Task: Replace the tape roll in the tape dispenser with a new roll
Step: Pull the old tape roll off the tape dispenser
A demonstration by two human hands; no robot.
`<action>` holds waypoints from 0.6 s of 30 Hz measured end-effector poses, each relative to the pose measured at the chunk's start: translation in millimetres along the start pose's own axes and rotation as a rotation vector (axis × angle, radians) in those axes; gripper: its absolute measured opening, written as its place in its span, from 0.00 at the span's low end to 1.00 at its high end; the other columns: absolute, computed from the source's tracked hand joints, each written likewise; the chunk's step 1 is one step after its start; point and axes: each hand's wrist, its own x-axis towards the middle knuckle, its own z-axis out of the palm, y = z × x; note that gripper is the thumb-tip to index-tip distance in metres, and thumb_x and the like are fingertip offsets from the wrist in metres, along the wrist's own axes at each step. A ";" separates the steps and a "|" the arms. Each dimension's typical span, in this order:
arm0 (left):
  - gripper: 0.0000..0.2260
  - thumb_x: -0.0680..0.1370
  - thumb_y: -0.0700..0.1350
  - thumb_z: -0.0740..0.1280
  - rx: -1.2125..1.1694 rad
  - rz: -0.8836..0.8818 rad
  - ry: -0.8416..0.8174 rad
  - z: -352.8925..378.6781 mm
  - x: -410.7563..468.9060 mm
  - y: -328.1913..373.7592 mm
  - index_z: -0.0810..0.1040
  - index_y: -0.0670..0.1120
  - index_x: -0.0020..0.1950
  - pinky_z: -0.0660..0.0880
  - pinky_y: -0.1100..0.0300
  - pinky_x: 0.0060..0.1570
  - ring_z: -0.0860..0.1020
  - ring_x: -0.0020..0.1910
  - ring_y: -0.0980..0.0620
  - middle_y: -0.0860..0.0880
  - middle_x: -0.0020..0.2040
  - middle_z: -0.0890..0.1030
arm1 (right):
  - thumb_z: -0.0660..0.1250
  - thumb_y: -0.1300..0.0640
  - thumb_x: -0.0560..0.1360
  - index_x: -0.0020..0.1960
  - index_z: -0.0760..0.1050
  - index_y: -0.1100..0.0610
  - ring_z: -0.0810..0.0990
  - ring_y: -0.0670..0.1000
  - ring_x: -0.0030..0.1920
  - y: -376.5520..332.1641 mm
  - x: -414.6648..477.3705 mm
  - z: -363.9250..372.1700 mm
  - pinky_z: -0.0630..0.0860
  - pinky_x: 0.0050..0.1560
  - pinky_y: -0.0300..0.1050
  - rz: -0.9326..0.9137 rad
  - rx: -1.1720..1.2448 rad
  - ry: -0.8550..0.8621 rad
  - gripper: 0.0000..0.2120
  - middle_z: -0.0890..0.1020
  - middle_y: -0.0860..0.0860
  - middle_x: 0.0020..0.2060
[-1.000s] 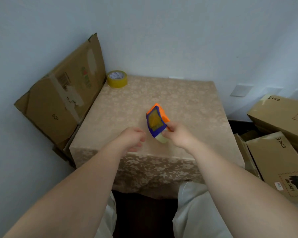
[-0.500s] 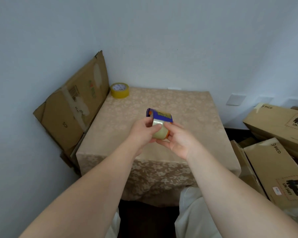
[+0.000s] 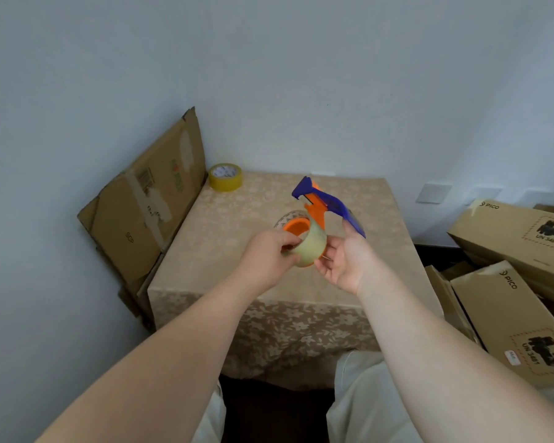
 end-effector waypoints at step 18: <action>0.03 0.75 0.40 0.69 -0.637 -0.356 0.030 -10.3 7.4 20.1 0.77 0.44 0.46 0.79 0.55 0.41 0.77 0.43 0.49 0.47 0.42 0.77 | 0.62 0.52 0.78 0.54 0.74 0.54 0.79 0.48 0.42 0.8 -7.3 12.6 0.73 0.33 0.36 -0.134 0.011 -0.026 0.08 0.81 0.51 0.43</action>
